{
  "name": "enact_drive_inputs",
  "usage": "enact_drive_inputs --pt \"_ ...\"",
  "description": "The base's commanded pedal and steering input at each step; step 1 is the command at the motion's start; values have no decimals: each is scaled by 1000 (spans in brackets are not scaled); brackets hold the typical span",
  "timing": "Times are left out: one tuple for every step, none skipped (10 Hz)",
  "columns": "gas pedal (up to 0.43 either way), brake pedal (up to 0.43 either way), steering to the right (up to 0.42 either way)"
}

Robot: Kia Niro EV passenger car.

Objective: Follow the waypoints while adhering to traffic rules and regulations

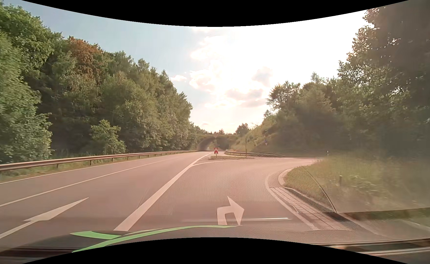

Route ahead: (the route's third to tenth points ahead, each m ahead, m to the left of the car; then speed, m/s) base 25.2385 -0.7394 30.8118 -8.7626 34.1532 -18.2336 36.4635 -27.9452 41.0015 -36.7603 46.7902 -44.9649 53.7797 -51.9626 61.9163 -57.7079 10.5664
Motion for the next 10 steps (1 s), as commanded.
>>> enact_drive_inputs --pt "0 232 64" --pt "0 213 71" --pt "0 201 78" --pt "0 189 88" --pt "0 177 99" --pt "0 171 110" --pt "0 152 125" --pt "0 85 136" --pt "0 0 143" --pt "0 0 151"
